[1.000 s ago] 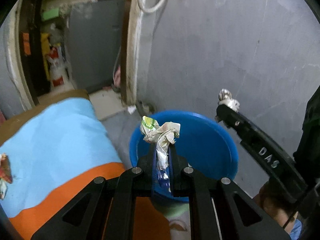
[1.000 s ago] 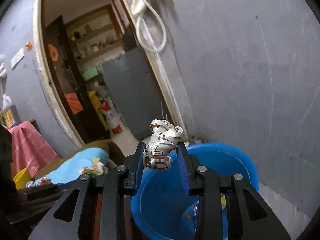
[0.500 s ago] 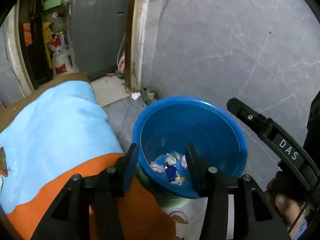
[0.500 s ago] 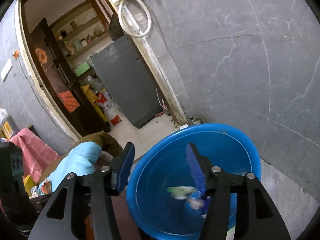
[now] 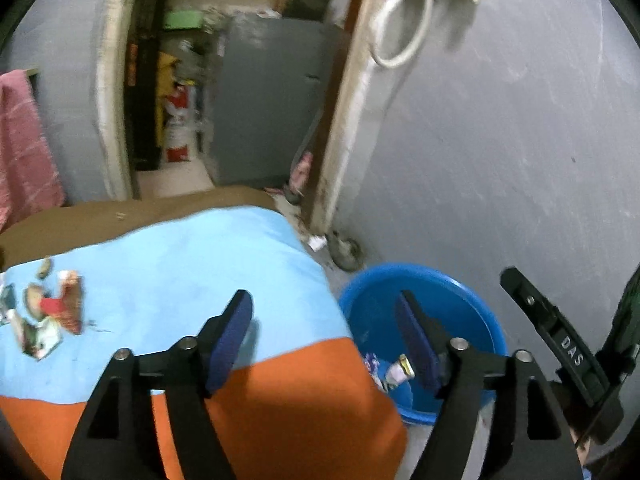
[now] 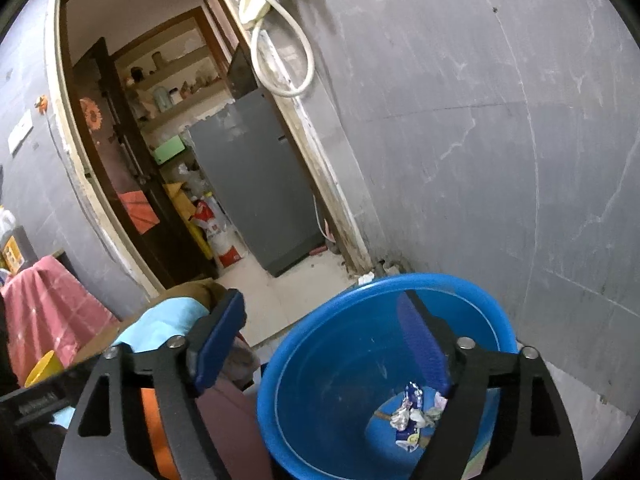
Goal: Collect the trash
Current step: 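Return both tools to the trash on the blanket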
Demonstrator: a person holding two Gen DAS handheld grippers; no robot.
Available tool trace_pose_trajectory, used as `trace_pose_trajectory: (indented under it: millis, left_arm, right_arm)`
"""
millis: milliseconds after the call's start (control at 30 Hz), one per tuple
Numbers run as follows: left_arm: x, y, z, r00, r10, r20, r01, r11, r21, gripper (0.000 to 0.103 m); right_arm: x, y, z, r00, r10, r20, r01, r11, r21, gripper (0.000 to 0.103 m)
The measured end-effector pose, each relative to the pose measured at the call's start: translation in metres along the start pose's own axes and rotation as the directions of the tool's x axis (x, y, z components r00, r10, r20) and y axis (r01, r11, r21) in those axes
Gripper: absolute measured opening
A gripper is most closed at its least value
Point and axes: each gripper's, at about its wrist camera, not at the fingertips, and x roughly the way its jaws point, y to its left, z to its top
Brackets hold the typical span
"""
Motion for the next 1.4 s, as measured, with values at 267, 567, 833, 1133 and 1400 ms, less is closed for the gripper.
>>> trace_pose_trajectory:
  millis: [267, 567, 833, 1133, 1400]
  left_arm:
    - [-0.056, 0.037, 0.004, 0.974, 0.122, 0.193, -0.105, 0.99, -0.094, 0.097]
    - [-0.105, 0.073, -0.011, 0.905, 0.273, 0.325, -0.234, 0.96, -0.155, 0.099]
    - [-0.142, 0.106, -0.037, 0.827, 0.384, 0.412, -0.331, 0.923, -0.195, 0.099]
    - [-0.185, 0.153, -0.064, 0.745, 0.494, 0.447, -0.423, 0.869, -0.256, 0.1]
    - [-0.207, 0.19, -0.082, 0.691, 0.567, 0.449, -0.494, 0.823, -0.278, 0.1]
  right_arm:
    - [-0.014, 0.031, -0.001, 0.992, 0.052, 0.118, -0.047, 0.998, -0.047, 0.103]
    - [-0.04, 0.089, -0.013, 0.933, 0.23, 0.277, -0.183, 0.965, -0.187, 0.103]
    - [-0.058, 0.141, -0.028, 0.866, 0.359, 0.349, -0.263, 0.919, -0.293, 0.103]
    - [-0.067, 0.2, -0.056, 0.799, 0.462, 0.386, -0.291, 0.858, -0.424, 0.103]
    - [-0.059, 0.246, -0.08, 0.781, 0.54, 0.315, -0.322, 0.779, -0.537, 0.103]
